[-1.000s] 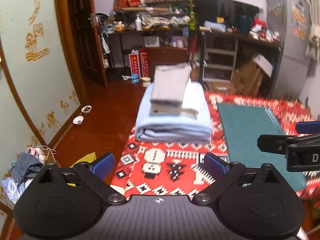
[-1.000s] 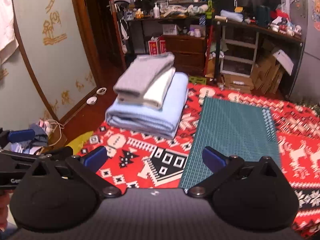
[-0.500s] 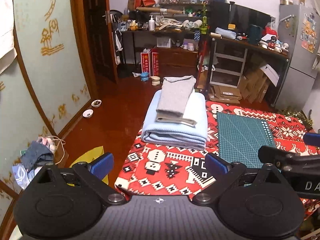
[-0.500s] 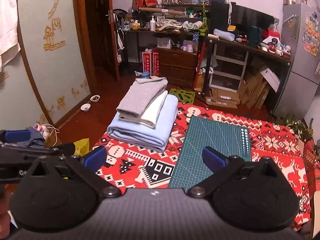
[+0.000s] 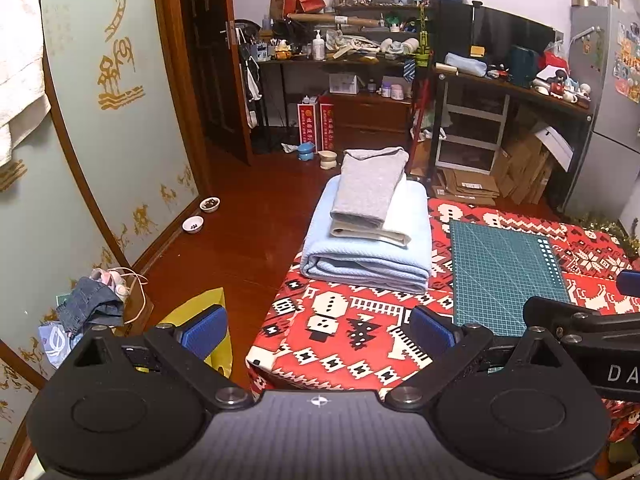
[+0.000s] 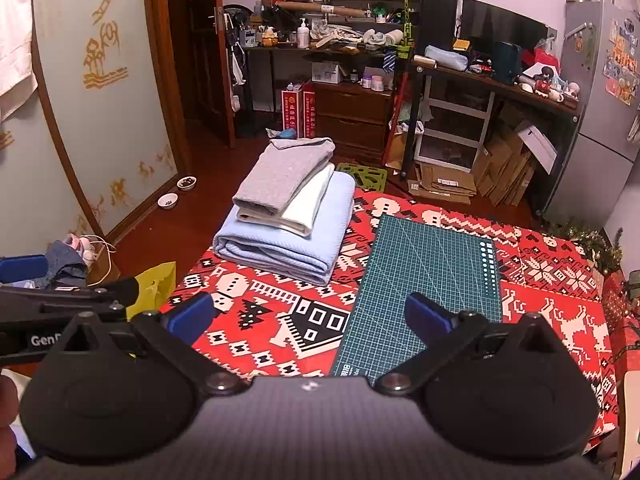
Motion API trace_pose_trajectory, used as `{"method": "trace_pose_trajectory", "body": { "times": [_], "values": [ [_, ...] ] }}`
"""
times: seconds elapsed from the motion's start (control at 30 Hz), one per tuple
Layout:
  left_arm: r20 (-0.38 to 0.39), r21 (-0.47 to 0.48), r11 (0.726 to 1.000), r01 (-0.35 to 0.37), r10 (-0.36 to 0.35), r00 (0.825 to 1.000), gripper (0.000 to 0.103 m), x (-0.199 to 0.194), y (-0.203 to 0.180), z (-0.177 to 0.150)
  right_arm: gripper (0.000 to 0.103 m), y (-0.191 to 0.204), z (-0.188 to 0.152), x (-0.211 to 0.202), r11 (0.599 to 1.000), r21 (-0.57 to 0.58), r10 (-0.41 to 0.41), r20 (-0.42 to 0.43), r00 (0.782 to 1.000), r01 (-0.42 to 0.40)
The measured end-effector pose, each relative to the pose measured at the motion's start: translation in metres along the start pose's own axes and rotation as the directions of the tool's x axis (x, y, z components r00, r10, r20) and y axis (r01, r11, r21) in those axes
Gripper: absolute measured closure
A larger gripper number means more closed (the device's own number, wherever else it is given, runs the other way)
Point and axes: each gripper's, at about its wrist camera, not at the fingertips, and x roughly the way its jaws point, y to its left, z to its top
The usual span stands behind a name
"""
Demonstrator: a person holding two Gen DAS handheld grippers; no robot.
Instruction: Fold clothes
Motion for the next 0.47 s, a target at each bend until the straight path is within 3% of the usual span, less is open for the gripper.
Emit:
{"method": "trace_pose_trajectory", "body": {
  "times": [0.47],
  "values": [
    [0.017,0.012,1.000,-0.014,0.014,1.000,0.005,-0.0064,-0.0037,0.0011,0.000,-0.0027,0.0011,-0.0041,1.000,0.005,-0.008,0.011,1.000,0.008]
  ]
}}
